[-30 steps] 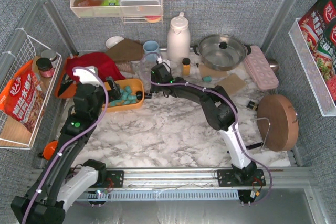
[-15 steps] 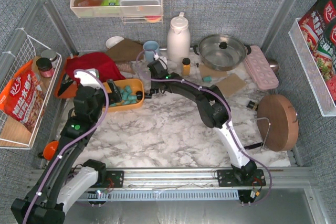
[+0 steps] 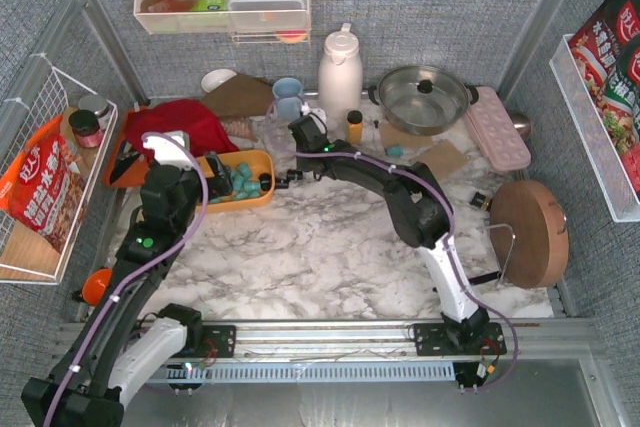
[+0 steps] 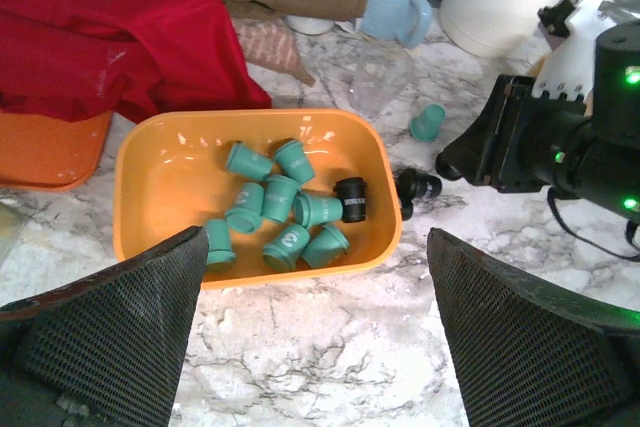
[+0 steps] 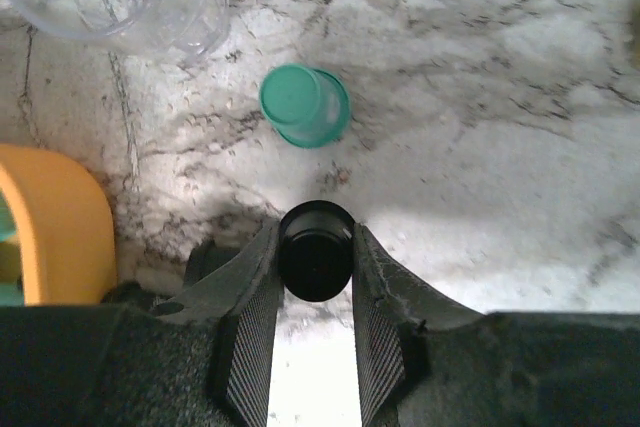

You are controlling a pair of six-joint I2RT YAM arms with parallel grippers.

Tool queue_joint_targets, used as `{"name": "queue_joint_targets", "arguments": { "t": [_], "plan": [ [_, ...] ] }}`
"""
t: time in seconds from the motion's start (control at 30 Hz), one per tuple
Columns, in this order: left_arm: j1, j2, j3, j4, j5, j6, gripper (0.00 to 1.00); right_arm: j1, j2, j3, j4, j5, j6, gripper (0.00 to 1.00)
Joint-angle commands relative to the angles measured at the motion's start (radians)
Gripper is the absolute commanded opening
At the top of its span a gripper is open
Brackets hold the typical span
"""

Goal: Mix the coffee capsules in the storage basket

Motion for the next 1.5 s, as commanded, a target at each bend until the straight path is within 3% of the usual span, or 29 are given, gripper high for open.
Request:
{"name": "queue_joint_targets", "arguments": {
  "t": [0.0, 0.23, 0.4, 0.53, 0.63, 0.8, 1.13, 1.47],
  "plan": [
    [0.000, 0.001, -0.015, 0.084, 0.090, 0.028, 0.99, -0.009, -0.125, -0.108, 0.074, -0.005, -0.029, 0.24],
    [-0.002, -0.063, -0.158, 0.349, 0.264, 0.024, 0.99, -0.047, -0.471, -0.460, 0.171, -0.102, -0.101, 0.21],
    [-0.017, -0.061, -0.300, 0.662, 0.379, -0.004, 0.99, -0.072, -0.749, -0.669, 0.178, -0.181, -0.173, 0.20],
    [-0.087, 0.033, -0.320, 0.811, 0.372, 0.036, 0.99, -0.080, -0.940, -0.804, 0.179, -0.229, -0.235, 0.20],
    [-0.215, 0.137, -0.291, 0.873, 0.359, 0.151, 0.99, -0.081, -1.065, -0.895, 0.169, -0.256, -0.264, 0.20],
    [-0.306, 0.349, -0.309, 1.147, 0.453, 0.301, 0.99, -0.081, -1.232, -1.002, 0.170, -0.276, -0.237, 0.20],
    [-0.374, 0.732, -0.296, 1.571, 0.662, 0.526, 0.99, -0.082, -1.334, -1.097, 0.242, -0.357, -0.187, 0.20],
    [-0.432, 0.888, -0.223, 1.601, 0.749, 0.631, 0.99, -0.081, -1.280, -1.131, 0.364, -0.442, -0.108, 0.20]
  ]
}}
